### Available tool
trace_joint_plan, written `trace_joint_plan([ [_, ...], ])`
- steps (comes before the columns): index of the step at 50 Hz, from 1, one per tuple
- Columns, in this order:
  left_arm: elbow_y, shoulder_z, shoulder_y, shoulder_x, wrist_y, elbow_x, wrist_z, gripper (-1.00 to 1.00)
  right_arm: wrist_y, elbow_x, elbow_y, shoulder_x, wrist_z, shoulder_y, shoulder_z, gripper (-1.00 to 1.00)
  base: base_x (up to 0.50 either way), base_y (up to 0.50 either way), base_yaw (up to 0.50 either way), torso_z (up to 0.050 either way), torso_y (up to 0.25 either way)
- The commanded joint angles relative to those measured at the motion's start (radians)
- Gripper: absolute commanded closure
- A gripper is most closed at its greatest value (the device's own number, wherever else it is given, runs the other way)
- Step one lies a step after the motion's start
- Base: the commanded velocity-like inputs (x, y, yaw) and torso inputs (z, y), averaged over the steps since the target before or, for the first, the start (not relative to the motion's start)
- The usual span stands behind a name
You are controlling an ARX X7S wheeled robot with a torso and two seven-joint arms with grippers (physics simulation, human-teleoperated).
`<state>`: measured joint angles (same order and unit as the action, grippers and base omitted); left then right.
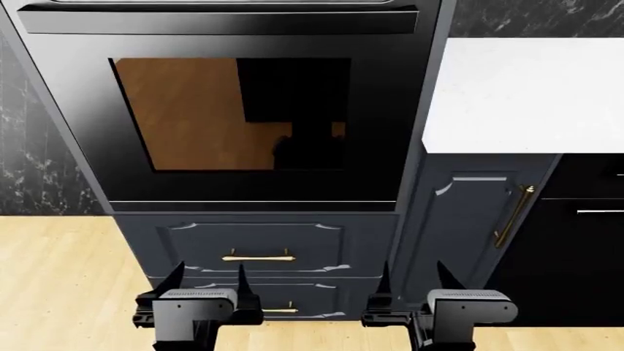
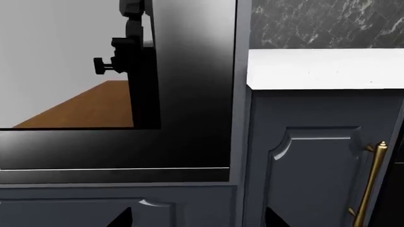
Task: Preheat the oven by turning the temperature knob.
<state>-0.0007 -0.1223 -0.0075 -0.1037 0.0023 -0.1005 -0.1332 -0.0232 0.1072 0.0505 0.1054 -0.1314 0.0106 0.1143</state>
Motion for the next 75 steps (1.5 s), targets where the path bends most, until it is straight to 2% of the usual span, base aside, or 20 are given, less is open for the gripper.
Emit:
trace_joint_plan([
  [1,0.111,0.030,0.005,-0.013,-0.027,-0.059,-0.030,-1.00,0.027,0.022,0.094,0.004,-0.033,0.024,-0.003,-1.00,0.00,0.00,0.00,0.000,0.000],
  [5,0.505,0.088,0.007,-0.072,-0.202,-0.108,-0.088,-1.00,-0.172,0.041,0.516,0.033,-0.081,0.059,0.002,-1.00,0.00,0.00,0.00,0.000,0.000],
  [10,0.910,0.166,-0.103,-0.158,-0.536,-0.169,-0.174,-1.00,-0.572,0.081,0.944,0.076,-0.144,-0.042,-0.019,-1.00,0.00,0.00,0.00,0.000,0.000],
  [11,0.972,0.183,-0.135,-0.174,-0.603,-0.191,-0.187,-1.00,-0.633,0.123,0.996,0.119,-0.189,-0.077,-0.014,-1.00,0.00,0.00,0.00,0.000,0.000],
  [12,1.032,0.204,-0.171,-0.190,-0.672,-0.228,-0.197,-1.00,-0.592,0.273,0.997,0.269,-0.339,-0.133,0.046,-1.00,0.00,0.00,0.00,0.000,0.000],
  [13,1.047,0.199,-0.194,-0.252,-0.676,-0.301,-0.262,-1.00,-0.495,0.423,0.997,0.419,-0.489,-0.234,0.169,-1.00,0.00,0.00,0.00,0.000,0.000],
  [15,1.048,0.094,-0.250,-0.516,-0.574,-0.506,-0.538,-1.00,-0.277,0.697,0.997,0.719,-0.789,-0.516,0.469,-1.00,0.00,0.00,0.00,0.000,0.000],
  [17,1.048,-0.036,-0.333,-0.727,-0.455,-0.640,-0.750,-1.00,-0.116,0.767,0.997,1.006,-1.089,-0.789,0.769,-1.00,0.00,0.00,0.00,0.000,0.000],
  [18,1.047,-0.090,-0.375,-0.791,-0.416,-0.674,-0.811,-1.00,-0.060,0.783,0.997,1.045,-1.204,-0.926,0.919,-1.00,0.00,0.00,0.00,0.000,0.000],
  [20,1.047,-0.166,-0.441,-0.870,-0.365,-0.711,-0.884,-1.00,0.038,0.803,0.997,1.088,-1.271,-1.206,1.219,-1.00,0.00,0.00,0.00,0.000,0.000],
  [25,1.047,-0.301,-0.544,-0.964,-0.284,-0.733,-0.968,-1.00,0.246,0.776,0.997,1.060,-1.430,-1.815,1.956,-1.00,0.00,0.00,0.00,0.000,0.000],
  [27,1.045,-0.330,-0.564,-0.977,-0.271,-0.733,-0.980,-1.00,0.288,0.770,0.997,1.064,-1.439,-1.918,2.071,-1.00,0.00,0.00,0.00,0.000,0.000],
  [37,1.028,-0.371,-0.565,-0.960,-0.217,-0.715,-0.972,-1.00,0.336,0.773,0.997,1.065,-1.439,-2.077,2.227,-1.00,0.00,0.00,0.00,0.000,0.000],
  [55,1.029,-0.394,-0.566,-0.969,-0.197,-0.707,-0.972,-1.00,0.334,0.760,0.997,1.065,-1.439,-2.060,2.223,-1.00,0.00,0.00,0.00,0.000,0.000],
  [75,1.026,-0.411,-0.580,-0.989,-0.176,-0.715,-0.979,-1.00,0.395,0.750,0.997,1.020,-1.439,-2.168,2.342,-1.00,0.17,0.00,0.00,0.000,0.000],
])
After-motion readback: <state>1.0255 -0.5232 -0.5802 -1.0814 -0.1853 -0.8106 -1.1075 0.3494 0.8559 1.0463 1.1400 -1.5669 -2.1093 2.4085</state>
